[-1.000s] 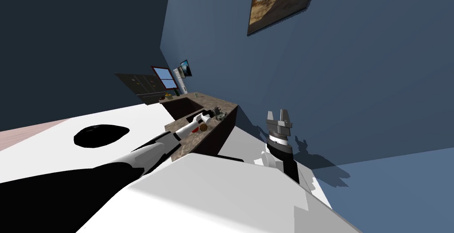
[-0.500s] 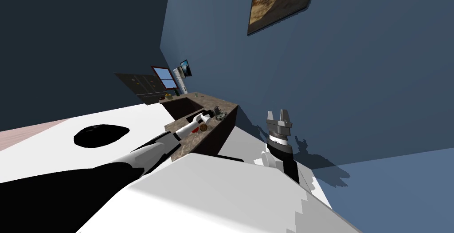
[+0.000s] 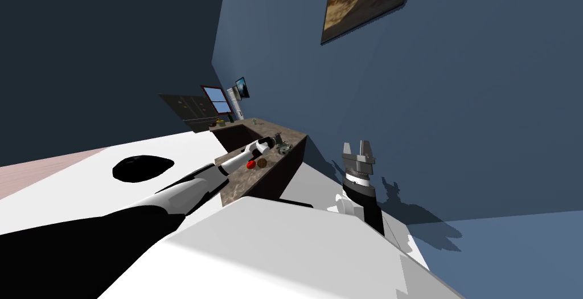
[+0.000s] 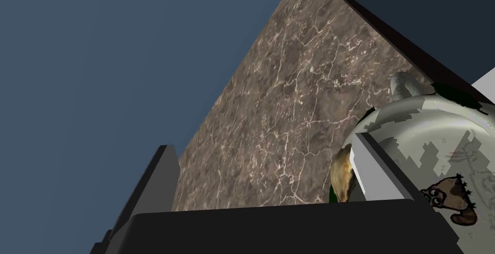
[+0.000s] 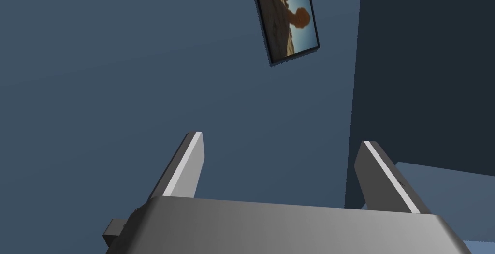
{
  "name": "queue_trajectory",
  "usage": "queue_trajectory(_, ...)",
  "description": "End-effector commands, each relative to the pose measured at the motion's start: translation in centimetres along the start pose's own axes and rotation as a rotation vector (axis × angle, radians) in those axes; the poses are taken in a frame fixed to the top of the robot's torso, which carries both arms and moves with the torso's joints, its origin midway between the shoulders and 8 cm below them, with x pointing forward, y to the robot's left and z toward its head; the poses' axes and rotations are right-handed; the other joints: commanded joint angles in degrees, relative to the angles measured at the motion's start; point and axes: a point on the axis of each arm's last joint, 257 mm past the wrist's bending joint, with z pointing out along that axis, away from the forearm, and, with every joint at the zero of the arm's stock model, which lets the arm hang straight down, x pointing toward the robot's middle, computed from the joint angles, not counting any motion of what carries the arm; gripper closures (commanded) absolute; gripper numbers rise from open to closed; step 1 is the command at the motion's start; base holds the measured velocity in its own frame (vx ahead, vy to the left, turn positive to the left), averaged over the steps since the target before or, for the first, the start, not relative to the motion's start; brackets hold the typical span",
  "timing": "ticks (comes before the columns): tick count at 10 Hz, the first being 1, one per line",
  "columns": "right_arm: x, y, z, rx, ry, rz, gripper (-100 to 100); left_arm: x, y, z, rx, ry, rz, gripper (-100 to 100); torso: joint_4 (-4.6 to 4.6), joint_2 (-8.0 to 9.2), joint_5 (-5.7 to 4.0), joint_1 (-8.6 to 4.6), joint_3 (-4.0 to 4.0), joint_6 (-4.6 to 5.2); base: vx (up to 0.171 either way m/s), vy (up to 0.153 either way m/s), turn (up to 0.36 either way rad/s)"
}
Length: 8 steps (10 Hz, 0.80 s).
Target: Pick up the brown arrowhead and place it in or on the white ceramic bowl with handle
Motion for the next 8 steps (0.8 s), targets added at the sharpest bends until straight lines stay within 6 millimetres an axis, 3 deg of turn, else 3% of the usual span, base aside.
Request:
queue_trajectory(1, 0.0, 0.0, 0.0, 0.0, 0.0, 0.0, 0, 0.47, -0.74, -0.32, -0.006, 0.005, -0.003, -100, 0.0, 0.0, 0.0, 0.0, 0.0, 0.0, 0.006, -0.025, 0.053)
queue_trajectory(2, 0.0, 0.0, 0.0, 0.0, 0.0, 0.0, 0, 0.33, -0.52, -0.23, -0.004, 0.003, -0.001, -100, -0.01, 0.01, 0.0, 0.0, 0.0, 0.01, 0.002, -0.011, 0.008)
queue_trajectory(3, 0.0, 0.0, 0.0, 0.0, 0.0, 0.0, 0, 0.35, -0.55, -0.25, -0.005, 0.003, -0.003, 0, -0.01, 0.01, 0.02, 0.04, 0.0, 0.02, 0.0, 0.0, 0.0)
queue_trajectory(8, 0.0, 0.0, 0.0, 0.0, 0.0, 0.0, 0, 0.35, -0.55, -0.25, -0.005, 0.003, -0.003, 0, -0.01, 0.02, 0.03, 0.09, 0.0, 0.01, 0.0, 0.0, 0.0)
